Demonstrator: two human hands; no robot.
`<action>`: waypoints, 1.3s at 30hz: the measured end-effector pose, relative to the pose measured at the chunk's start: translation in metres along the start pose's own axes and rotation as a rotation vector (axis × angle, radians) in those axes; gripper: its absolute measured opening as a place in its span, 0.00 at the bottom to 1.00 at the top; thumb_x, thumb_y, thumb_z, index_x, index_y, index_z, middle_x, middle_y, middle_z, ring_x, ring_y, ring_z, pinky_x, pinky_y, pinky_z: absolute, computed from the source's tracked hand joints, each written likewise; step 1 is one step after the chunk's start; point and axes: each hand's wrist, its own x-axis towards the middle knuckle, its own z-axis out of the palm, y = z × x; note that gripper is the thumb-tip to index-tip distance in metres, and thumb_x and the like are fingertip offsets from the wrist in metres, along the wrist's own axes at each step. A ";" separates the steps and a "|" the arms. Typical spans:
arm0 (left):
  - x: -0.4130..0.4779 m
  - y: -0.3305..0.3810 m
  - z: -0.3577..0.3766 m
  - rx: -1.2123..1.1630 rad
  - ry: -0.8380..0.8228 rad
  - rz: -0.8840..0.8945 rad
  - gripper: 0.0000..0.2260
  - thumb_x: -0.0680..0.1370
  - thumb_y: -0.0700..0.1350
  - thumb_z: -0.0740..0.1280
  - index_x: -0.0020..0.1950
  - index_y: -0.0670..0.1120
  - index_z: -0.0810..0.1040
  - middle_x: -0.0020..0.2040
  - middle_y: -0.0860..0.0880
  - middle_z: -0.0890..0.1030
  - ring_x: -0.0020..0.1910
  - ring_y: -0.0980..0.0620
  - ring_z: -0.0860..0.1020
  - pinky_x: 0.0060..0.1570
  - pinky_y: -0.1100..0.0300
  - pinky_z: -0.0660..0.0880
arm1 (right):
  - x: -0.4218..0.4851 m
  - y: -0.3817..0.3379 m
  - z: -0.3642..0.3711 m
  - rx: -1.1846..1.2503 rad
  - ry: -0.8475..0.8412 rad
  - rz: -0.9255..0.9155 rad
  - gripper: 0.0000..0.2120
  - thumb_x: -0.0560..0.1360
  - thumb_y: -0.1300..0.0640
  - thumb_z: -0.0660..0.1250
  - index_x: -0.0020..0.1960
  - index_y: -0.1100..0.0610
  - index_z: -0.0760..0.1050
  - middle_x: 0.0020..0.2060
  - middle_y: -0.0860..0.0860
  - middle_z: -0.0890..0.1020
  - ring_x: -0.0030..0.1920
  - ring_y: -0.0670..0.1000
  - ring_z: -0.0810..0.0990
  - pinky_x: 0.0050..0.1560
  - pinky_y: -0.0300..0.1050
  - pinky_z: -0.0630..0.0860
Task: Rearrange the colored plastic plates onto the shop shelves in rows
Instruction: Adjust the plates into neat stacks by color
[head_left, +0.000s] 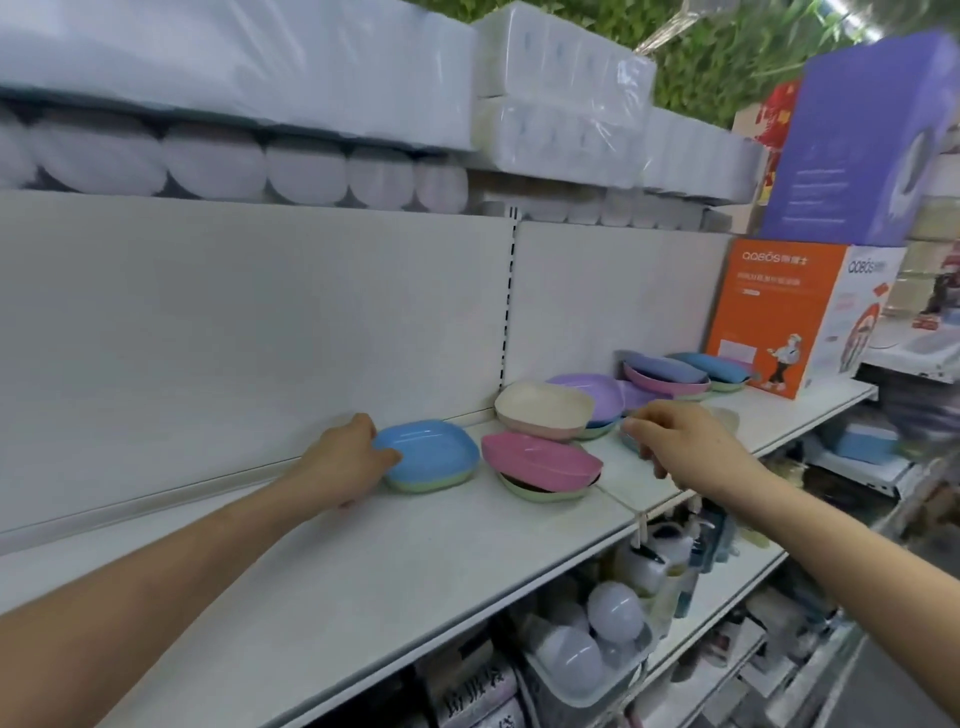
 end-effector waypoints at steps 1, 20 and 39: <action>0.007 0.003 0.001 0.014 0.001 -0.023 0.14 0.79 0.55 0.69 0.57 0.48 0.70 0.46 0.45 0.80 0.34 0.44 0.82 0.33 0.51 0.82 | 0.015 0.002 0.002 -0.012 0.003 0.007 0.11 0.81 0.48 0.65 0.46 0.53 0.81 0.38 0.52 0.84 0.32 0.49 0.79 0.29 0.42 0.72; 0.032 0.002 0.009 0.055 0.124 -0.136 0.09 0.75 0.36 0.64 0.53 0.45 0.73 0.50 0.45 0.81 0.36 0.44 0.85 0.47 0.46 0.82 | 0.139 0.026 0.060 -0.157 -0.230 -0.094 0.19 0.76 0.51 0.71 0.65 0.51 0.72 0.31 0.49 0.86 0.23 0.45 0.79 0.32 0.42 0.73; 0.008 0.033 -0.008 0.254 0.285 -0.228 0.09 0.80 0.39 0.54 0.58 0.47 0.68 0.46 0.43 0.79 0.30 0.43 0.84 0.41 0.46 0.84 | 0.153 0.032 0.029 0.064 -0.115 -0.239 0.17 0.82 0.63 0.55 0.62 0.52 0.79 0.54 0.54 0.80 0.28 0.54 0.85 0.21 0.34 0.71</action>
